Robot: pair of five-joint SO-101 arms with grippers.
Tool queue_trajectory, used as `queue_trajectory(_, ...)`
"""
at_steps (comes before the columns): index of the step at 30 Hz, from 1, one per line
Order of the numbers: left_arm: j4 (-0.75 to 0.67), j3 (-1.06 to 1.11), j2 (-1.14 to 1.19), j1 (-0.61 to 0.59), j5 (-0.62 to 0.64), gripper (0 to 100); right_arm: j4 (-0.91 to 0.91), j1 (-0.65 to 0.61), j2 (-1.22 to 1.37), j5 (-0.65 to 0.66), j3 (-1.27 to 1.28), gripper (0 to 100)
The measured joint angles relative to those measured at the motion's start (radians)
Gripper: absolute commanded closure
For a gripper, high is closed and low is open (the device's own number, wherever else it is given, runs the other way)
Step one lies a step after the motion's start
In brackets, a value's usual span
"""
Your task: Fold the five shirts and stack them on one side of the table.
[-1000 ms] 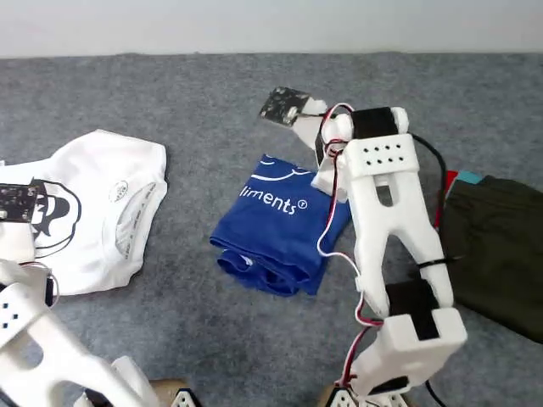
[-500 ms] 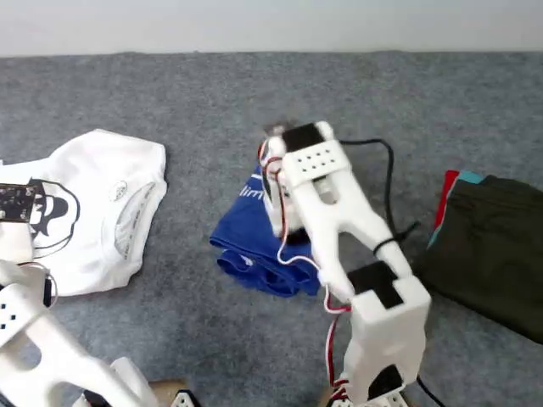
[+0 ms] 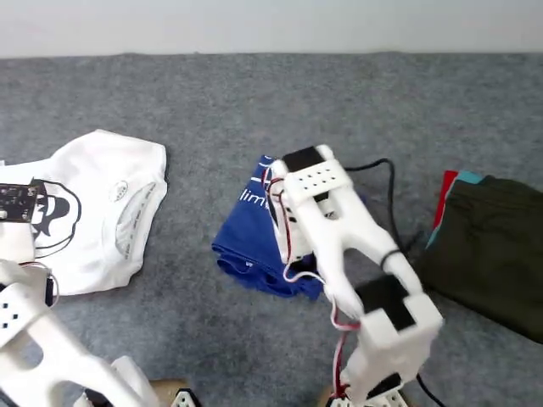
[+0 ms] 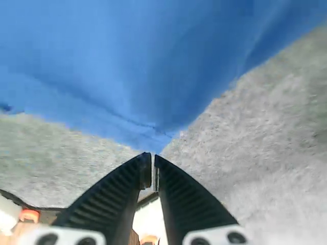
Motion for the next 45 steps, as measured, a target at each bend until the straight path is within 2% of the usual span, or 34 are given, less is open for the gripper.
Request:
queue_trajectory(5,0.000,0.000,0.000,0.000,0.000,99,-0.055,0.000,-0.130,0.000,0.000,97.1)
queue_trajectory(8,0.000,0.000,0.000,0.000,0.000,99,-0.126,0.003,-0.138,-0.020,0.000,83.8)
queue_trajectory(12,0.000,0.000,0.000,0.000,0.000,99,-0.209,0.000,-0.135,-0.160,0.000,60.9)
queue_trajectory(14,0.000,0.000,0.000,0.000,0.000,99,-0.250,0.000,-0.106,-0.235,0.000,56.5)
queue_trajectory(26,0.000,0.000,0.000,0.000,0.000,99,-0.443,0.006,0.198,-0.436,0.000,58.3)
queue_trajectory(29,0.000,0.000,0.000,0.000,0.000,99,-0.473,0.012,0.262,-0.445,-0.008,68.8)
queue_trajectory(34,0.000,0.000,0.000,0.000,0.000,99,-0.471,0.014,0.319,-0.445,-0.040,99.8)
queue_trajectory(36,0.000,0.000,0.000,0.000,0.000,99,-0.459,0.020,0.322,-0.445,-0.052,95.7)
queue_trajectory(38,0.000,0.000,0.000,0.000,0.000,99,-0.428,0.031,0.324,-0.445,-0.069,99.3)
queue_trajectory(41,0.000,0.000,0.000,0.000,0.000,99,-0.379,0.037,0.327,-0.439,-0.100,99.1)
queue_trajectory(45,0.000,0.000,0.000,0.000,0.000,99,-0.301,0.041,0.318,-0.358,-0.129,99.0)
